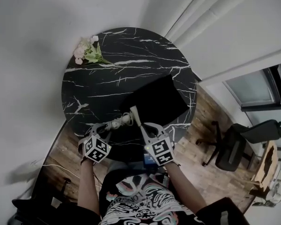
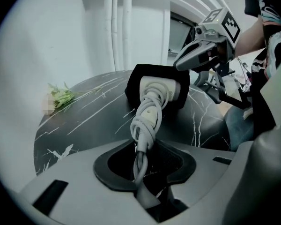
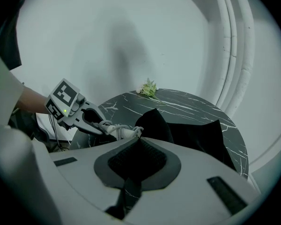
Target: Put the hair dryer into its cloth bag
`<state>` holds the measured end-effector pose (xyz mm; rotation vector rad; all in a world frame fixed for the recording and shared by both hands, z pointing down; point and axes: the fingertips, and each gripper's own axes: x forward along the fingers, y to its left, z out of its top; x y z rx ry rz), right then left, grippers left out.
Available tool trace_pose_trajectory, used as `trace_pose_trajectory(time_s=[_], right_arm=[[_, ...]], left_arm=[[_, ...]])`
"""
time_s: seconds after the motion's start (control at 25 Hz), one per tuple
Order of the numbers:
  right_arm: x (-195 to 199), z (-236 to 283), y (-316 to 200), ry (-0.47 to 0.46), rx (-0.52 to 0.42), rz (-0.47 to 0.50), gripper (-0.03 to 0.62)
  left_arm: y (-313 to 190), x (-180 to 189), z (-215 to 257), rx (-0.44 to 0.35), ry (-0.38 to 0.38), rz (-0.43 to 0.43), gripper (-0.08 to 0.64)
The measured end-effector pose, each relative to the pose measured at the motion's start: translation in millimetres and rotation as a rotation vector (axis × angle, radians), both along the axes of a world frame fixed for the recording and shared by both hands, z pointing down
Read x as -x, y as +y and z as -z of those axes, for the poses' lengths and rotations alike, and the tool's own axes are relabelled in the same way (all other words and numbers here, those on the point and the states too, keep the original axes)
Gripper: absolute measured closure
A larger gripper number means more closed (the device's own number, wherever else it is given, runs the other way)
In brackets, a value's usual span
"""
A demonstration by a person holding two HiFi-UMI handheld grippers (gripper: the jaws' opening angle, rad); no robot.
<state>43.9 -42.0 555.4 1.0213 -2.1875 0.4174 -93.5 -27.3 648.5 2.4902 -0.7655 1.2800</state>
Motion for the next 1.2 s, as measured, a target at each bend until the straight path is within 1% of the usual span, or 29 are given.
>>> trace_pose_trajectory(time_s=[0.2, 0.36, 0.68, 0.92, 1.2], right_arm=[[6, 1, 1, -0.005, 0.0, 0.019, 0.569], [9, 0, 3, -0.009, 0.007, 0.036, 0.569], [15, 2, 6, -0.028, 0.015, 0.064, 0.57], [15, 2, 8, -0.039, 0.025, 0.073, 0.569], [14, 1, 7, -0.061, 0.039, 0.078, 0.569]], left_arm=[[-6, -21, 4, 0.013, 0.042, -0.013, 0.433], [-9, -40, 6, 0.029, 0.086, 0.003, 0.434], [-20, -73, 10, 0.05, 0.142, 0.031, 0.436], [-32, -91, 14, 0.049, 0.169, 0.021, 0.437], [-45, -108, 14, 0.049, 0.179, 0.007, 0.438]])
